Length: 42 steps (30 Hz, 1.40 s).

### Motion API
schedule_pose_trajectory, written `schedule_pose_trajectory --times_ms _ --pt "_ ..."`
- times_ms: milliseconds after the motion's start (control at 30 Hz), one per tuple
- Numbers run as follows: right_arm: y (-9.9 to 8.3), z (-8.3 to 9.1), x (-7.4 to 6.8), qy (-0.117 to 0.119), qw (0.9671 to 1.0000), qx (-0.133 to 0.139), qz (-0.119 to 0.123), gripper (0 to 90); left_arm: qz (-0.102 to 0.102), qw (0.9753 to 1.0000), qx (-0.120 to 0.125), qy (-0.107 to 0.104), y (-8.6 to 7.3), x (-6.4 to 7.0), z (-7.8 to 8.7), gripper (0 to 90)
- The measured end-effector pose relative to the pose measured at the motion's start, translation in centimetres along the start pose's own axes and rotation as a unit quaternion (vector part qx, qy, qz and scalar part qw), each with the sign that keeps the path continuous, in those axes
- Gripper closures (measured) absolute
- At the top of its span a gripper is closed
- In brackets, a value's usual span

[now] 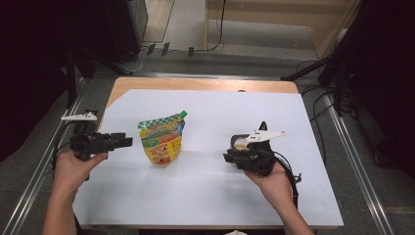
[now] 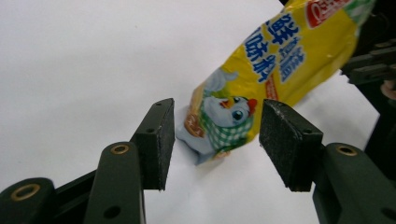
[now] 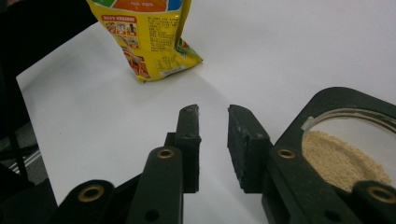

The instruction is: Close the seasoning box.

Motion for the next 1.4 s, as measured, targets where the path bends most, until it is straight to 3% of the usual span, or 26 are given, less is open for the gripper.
schedule_pose_trajectory --times_ms 167,667,1067,1233,1400 --pt "0.6 1.1 0.5 0.003 1.0 0.0 0.001 89.7 -0.001 1.0 -0.004 0.007 -0.3 0.0 -1.2 44.6" --pt "2.5 4.4 3.3 -0.02 0.9996 0.006 -0.019 90.0 -0.006 0.9998 -0.019 0.006 -0.8 0.1 -2.9 42.7" --pt "4.3 8.0 4.7 -0.036 0.9982 0.039 -0.028 90.0 -0.007 0.9997 -0.021 0.007 -0.8 0.2 -3.0 42.3" --pt "4.6 9.8 5.9 -0.055 0.996 0.058 -0.04 90.0 -0.005 0.9997 -0.02 0.008 -0.8 0.1 -3.0 41.1" --pt "4.1 10.0 7.0 -0.075 0.9944 0.057 -0.047 90.0 -0.005 0.9997 -0.023 0.007 -0.8 0.1 -3.1 40.5"
Point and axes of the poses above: each handheld gripper's, and its own axes: z roughly backward along the jaws, y roughly out of its top, x roughly to its right, the point moved 4 cm from there along -z, roughly forward along the jaws, and after that the axes turned 11 degrees about x, right-handed, at the moved point
